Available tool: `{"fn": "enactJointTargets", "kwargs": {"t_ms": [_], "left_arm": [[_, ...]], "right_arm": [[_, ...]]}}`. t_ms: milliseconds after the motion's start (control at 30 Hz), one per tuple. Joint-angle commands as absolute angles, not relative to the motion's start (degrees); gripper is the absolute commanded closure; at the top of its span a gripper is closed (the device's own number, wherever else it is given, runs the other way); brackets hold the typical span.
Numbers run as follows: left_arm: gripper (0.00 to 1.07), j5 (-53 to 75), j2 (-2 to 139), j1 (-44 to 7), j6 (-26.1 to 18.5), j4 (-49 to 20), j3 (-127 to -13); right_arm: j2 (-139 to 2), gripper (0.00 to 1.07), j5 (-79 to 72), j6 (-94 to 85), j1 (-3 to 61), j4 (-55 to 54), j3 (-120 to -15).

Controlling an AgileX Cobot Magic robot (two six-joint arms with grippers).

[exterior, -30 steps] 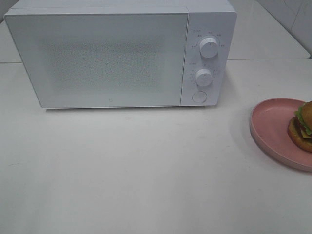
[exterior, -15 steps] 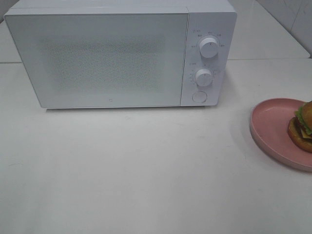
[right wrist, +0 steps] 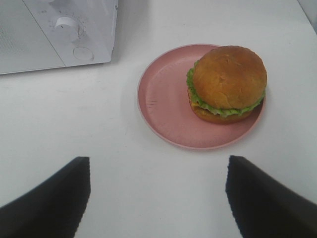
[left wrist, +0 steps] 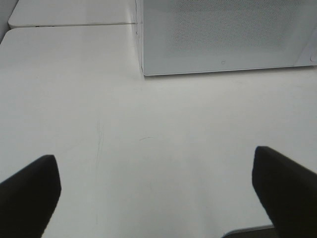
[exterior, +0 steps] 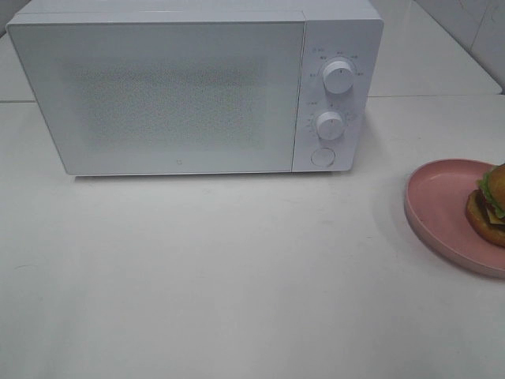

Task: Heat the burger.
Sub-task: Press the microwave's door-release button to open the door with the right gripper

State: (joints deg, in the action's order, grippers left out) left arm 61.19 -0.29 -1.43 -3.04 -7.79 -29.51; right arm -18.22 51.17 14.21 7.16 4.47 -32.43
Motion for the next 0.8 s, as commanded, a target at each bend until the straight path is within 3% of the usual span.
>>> {"fn": "enactJointTargets", "kwargs": {"t_ms": [33,800], "left_arm": [[0.09,61.13,-1.66,-1.20,-2.98,-7.56,-29.51],[0.09,61.13,-1.66,-1.20,-2.98,-7.56,-29.51]], "right_arm": [[-21.43,0.32,46.64,13.87,6.82,4.81,-32.77],[-41.83,0.32,24.35,13.12,6.88,4.81,-32.77]]}}
